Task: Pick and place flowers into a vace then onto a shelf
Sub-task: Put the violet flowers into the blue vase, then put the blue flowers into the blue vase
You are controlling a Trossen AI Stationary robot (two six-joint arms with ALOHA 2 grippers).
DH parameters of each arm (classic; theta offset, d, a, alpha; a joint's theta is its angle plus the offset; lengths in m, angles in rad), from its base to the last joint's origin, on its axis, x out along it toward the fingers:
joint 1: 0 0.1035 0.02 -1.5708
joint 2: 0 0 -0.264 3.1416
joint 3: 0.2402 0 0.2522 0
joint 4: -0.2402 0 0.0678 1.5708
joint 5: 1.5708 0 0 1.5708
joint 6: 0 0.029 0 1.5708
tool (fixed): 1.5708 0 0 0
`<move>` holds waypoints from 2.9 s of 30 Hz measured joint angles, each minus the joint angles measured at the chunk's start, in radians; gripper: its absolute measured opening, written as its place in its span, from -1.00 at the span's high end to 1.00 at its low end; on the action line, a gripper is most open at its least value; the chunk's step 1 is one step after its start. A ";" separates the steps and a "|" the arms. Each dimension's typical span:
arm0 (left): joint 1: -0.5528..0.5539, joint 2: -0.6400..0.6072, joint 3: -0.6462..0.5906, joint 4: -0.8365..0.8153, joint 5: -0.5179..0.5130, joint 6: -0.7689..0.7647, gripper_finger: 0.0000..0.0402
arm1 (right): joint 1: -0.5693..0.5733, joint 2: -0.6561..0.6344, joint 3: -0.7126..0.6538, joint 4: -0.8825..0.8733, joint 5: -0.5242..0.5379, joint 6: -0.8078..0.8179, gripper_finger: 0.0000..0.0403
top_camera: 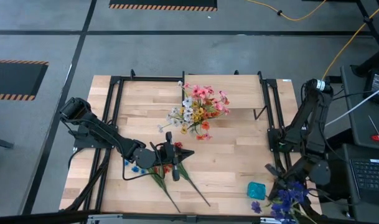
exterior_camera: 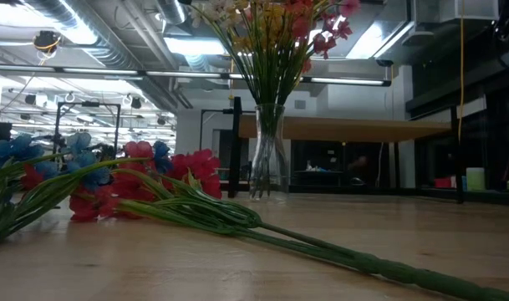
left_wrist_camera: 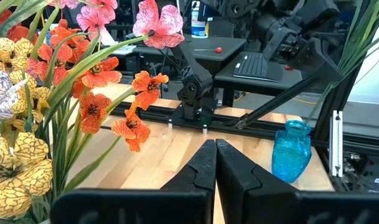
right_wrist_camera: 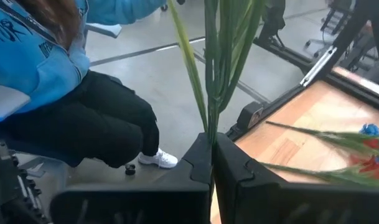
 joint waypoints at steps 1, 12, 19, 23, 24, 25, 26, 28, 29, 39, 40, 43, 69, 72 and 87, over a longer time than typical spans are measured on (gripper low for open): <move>0.000 0.000 0.000 0.000 0.000 -0.006 0.98 | 0.000 0.000 -0.015 0.024 0.000 -0.009 1.00; 0.000 0.000 0.000 0.000 0.000 -0.011 0.99 | 0.000 -0.020 -0.184 0.186 0.076 0.023 1.00; 0.000 0.000 0.000 0.000 0.000 -0.012 0.99 | 0.000 -0.023 -0.191 0.144 0.068 0.061 1.00; 0.000 0.000 0.000 0.000 0.000 -0.012 0.98 | 0.000 -0.023 -0.191 0.125 0.067 0.079 1.00; 0.000 0.000 0.000 0.000 0.000 -0.011 0.98 | 0.000 -0.023 -0.191 0.116 0.067 0.084 1.00; 0.000 0.000 0.000 0.000 0.000 -0.012 0.99 | 0.000 -0.023 -0.191 0.109 0.067 0.095 1.00; 0.000 0.000 0.000 0.000 0.000 -0.012 0.99 | 0.000 -0.023 -0.191 0.106 0.067 0.103 1.00; 0.000 0.000 0.000 0.000 0.000 -0.014 0.99 | 0.000 -0.023 -0.191 0.101 0.066 0.115 0.99; 0.000 0.000 0.000 0.000 0.000 -0.015 0.99 | 0.000 -0.023 -0.191 0.097 0.066 0.127 0.97; 0.000 0.000 0.000 0.000 0.000 -0.022 0.99 | 0.000 -0.023 -0.191 0.093 0.064 0.133 0.62; 0.000 0.000 0.000 0.000 0.000 -0.029 0.99 | 0.000 -0.023 -0.191 0.087 0.065 0.140 0.58; 0.000 0.000 0.000 0.000 0.000 -0.041 0.98 | 0.000 -0.028 -0.191 0.048 0.063 0.159 0.46; 0.000 0.000 0.000 0.000 0.000 -0.039 0.97 | -0.003 -0.251 -0.153 -0.361 0.110 0.209 0.41; 0.000 0.000 0.000 0.000 -0.001 -0.040 0.97 | -0.027 -0.258 -0.153 -0.407 0.117 0.241 0.42; 0.000 0.000 0.000 -0.149 -0.027 -0.150 0.97 | -0.279 -0.394 -0.153 -0.446 -0.074 0.120 0.94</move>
